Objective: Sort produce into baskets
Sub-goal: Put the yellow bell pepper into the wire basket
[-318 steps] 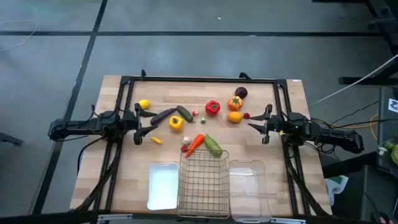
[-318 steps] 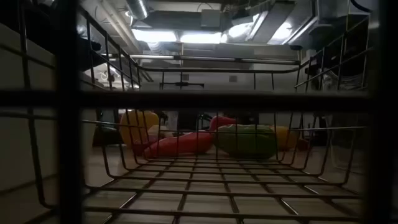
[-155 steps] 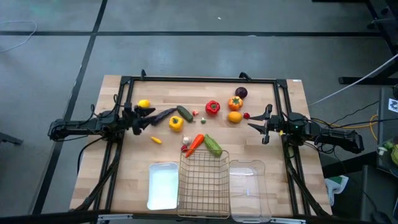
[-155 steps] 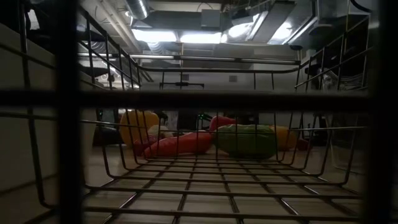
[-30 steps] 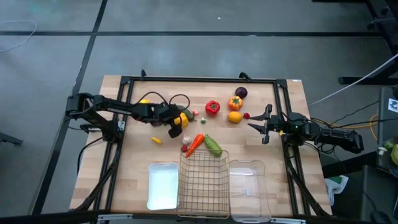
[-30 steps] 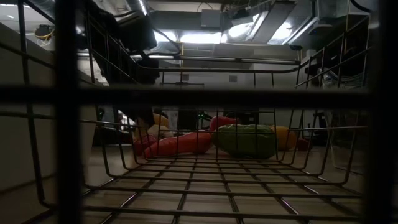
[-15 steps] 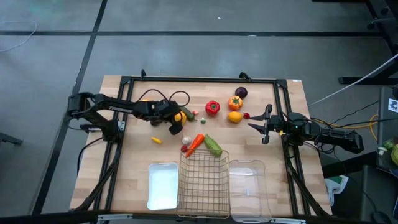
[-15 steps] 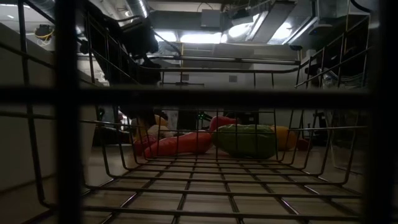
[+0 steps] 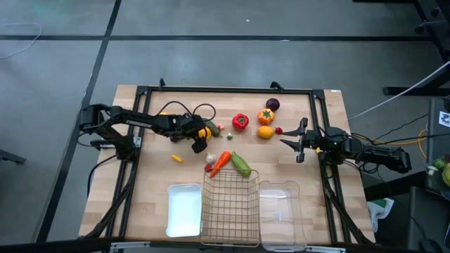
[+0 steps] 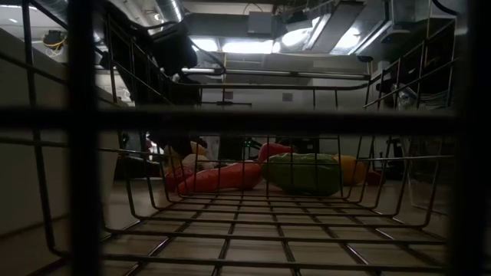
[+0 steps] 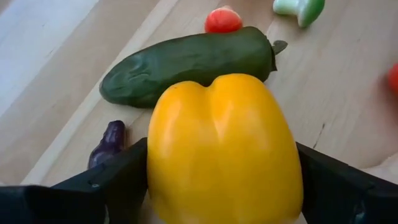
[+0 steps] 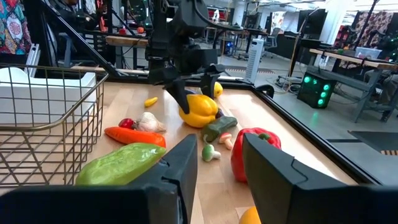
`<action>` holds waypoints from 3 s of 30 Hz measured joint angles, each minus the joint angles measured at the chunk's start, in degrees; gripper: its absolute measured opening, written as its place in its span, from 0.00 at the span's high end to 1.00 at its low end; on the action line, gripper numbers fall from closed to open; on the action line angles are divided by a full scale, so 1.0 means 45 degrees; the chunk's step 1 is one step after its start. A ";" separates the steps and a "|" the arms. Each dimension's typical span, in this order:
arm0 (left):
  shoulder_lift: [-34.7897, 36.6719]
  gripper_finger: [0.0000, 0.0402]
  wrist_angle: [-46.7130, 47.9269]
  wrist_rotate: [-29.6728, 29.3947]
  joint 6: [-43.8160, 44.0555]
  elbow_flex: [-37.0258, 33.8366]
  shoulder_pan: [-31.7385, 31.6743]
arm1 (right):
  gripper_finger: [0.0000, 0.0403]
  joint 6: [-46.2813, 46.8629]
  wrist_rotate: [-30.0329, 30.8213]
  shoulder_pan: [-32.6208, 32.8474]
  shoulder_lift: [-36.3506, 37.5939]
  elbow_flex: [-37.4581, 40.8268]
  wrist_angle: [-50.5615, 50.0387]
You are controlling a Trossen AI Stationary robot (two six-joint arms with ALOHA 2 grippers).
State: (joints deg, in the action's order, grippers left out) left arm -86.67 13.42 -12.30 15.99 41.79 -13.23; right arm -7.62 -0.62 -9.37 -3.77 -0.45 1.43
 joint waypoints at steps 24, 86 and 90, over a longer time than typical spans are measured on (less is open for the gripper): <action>0.0869 0.18 -0.0164 0.0572 -0.0214 0.3542 0.0747 | 0.69 0.0000 0.0003 -0.0003 0.0000 -0.0001 0.0000; -0.3017 0.17 -0.2776 -0.0068 0.2151 0.4379 0.7577 | 0.69 0.0001 0.0000 -0.0003 -0.0005 0.0000 0.0000; -0.3017 0.14 -0.2781 -0.0068 0.2058 0.4379 0.7577 | 0.69 0.0004 0.0003 -0.0001 -0.0005 -0.0001 0.0000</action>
State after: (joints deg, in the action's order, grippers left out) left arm -100.25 0.91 -12.60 25.25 61.49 20.86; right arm -7.60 -0.61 -9.37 -3.79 -0.45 1.43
